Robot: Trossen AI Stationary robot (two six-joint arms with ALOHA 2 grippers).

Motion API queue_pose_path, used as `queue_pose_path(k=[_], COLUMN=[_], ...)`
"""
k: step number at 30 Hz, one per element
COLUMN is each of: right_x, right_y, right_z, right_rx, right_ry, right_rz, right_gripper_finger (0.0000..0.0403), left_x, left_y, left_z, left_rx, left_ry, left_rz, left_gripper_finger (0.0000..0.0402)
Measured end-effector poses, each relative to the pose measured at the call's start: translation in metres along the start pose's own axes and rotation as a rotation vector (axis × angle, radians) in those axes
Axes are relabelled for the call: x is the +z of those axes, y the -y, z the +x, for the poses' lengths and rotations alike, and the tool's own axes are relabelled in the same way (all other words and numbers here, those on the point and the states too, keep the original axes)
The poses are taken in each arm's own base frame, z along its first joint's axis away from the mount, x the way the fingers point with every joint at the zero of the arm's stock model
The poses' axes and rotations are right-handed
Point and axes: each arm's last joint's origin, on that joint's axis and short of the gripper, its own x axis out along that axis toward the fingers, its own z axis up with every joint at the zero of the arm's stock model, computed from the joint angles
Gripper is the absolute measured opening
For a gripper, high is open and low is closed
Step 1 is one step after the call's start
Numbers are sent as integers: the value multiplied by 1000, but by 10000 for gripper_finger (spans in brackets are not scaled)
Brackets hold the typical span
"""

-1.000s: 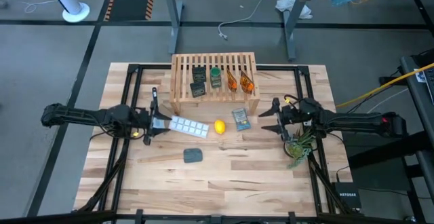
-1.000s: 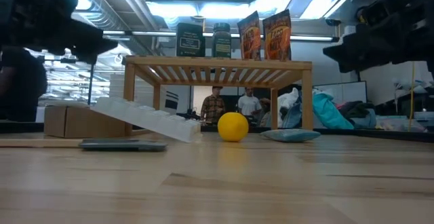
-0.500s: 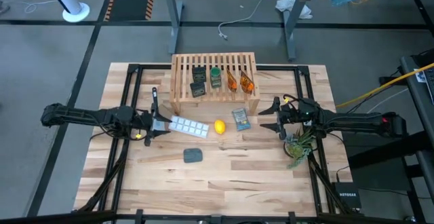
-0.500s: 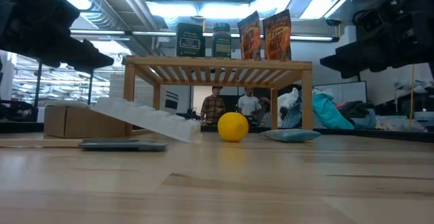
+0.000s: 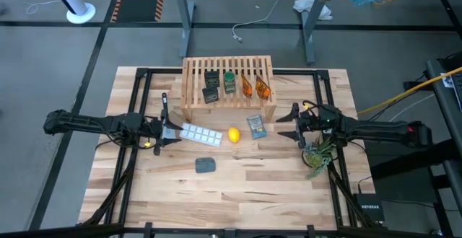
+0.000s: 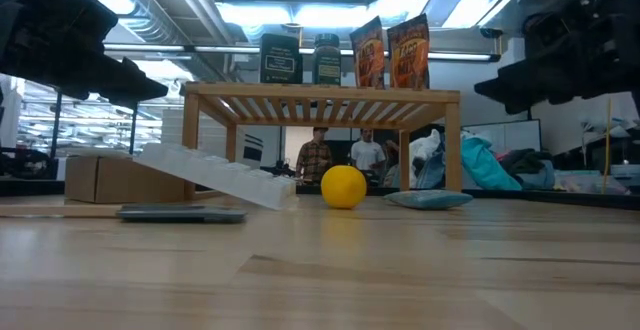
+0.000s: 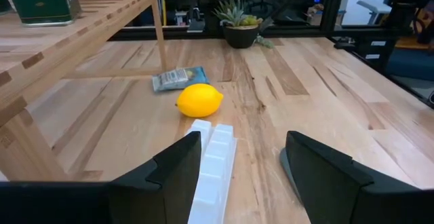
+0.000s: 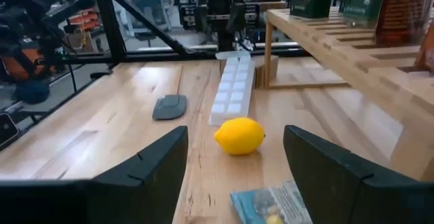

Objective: Shelf spices
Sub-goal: Return to Home Position

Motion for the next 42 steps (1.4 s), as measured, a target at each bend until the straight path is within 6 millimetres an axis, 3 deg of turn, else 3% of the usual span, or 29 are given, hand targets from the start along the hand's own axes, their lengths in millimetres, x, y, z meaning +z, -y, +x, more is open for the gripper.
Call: queue_pose_path(k=[19,42], right_x=[5,16], right_y=[-8,-12], right_z=[-23,-33], right_rx=[2,2], right_ry=[72,209], right_rz=[-26,-76], right_gripper_finger=[250,250], left_x=[0,0], left_y=[0,0], left_z=[0,0], left_rx=[0,0], left_ry=[-2,-3], left_rz=[0,0], left_gripper_finger=[210,210])
